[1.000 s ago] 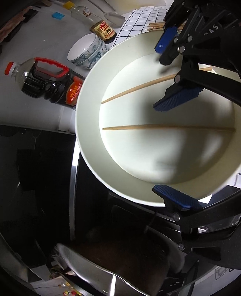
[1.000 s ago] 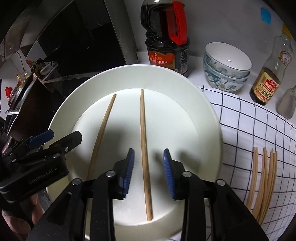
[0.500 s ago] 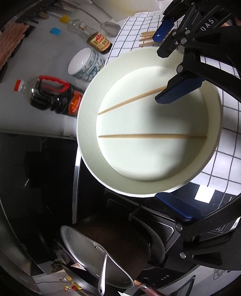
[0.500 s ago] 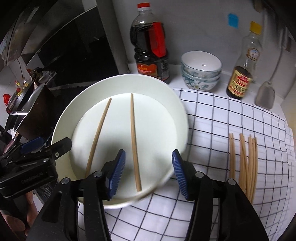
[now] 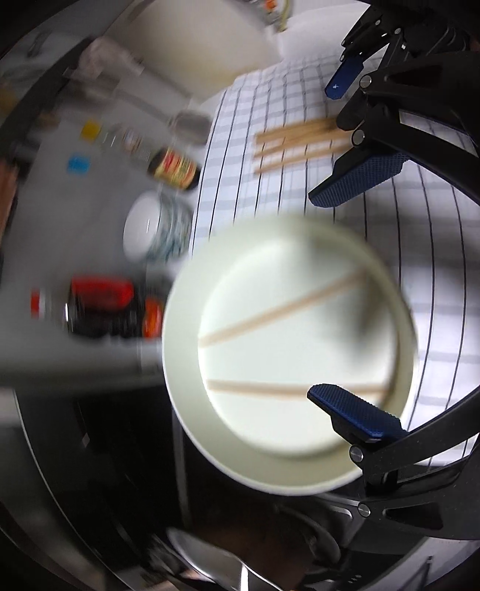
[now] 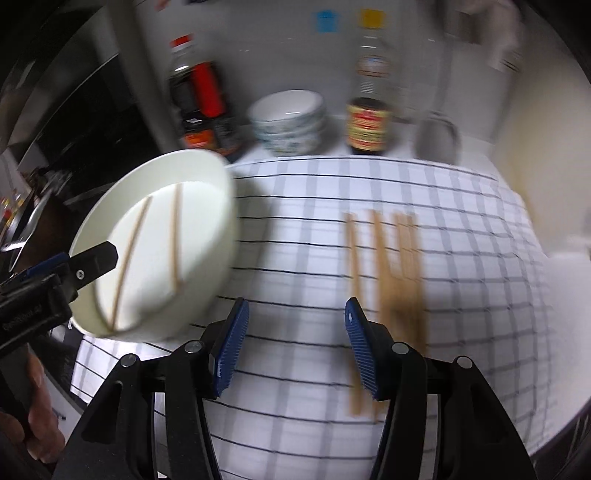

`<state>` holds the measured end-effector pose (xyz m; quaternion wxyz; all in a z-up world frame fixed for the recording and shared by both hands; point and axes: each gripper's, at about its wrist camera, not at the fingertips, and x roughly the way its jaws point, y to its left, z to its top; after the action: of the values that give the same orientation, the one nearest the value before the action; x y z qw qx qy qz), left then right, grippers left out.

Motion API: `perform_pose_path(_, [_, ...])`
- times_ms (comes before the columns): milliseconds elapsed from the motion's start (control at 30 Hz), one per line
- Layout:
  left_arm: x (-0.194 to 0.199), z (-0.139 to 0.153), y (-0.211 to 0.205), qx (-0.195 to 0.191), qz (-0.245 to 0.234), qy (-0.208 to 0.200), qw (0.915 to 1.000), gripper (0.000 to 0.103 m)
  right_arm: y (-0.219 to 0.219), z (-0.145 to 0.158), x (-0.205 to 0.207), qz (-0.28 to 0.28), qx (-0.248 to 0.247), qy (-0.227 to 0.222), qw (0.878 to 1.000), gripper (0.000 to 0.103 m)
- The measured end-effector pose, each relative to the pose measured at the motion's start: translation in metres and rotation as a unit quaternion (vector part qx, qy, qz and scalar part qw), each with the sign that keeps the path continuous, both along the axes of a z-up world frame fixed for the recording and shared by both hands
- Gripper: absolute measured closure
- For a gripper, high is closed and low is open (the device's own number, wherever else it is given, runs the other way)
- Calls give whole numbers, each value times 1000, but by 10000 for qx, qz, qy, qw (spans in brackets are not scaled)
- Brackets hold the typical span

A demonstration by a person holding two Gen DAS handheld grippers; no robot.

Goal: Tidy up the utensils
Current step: 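Withdraw the right tool from the bowl back over the chopsticks, then close the right tool on another wooden chopstick on the cloth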

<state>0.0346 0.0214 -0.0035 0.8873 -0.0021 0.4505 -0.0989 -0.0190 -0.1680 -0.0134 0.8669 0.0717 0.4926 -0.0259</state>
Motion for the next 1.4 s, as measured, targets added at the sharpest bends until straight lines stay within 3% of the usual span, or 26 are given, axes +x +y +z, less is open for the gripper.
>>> perform_pose_path(200, [-20, -1, -74, -30, -470, -61, 9989, 8, -74, -6, -28, -370, -124, 31, 9992, 51])
perform_pose_path(433, [-27, -24, -133, 276, -335, 76, 9990, 8, -136, -31, -38, -396, 56, 34, 9992, 51])
perform_pose_path(967, [2, -98, -145, 482, -45, 301, 9984, 8, -135, -89, 4, -278, 101, 57, 9995, 51])
perform_pose_path(1400, [10, -114, -148, 442, 28, 307, 9985, 8, -122, -102, 19, -72, -69, 8, 10000, 51])
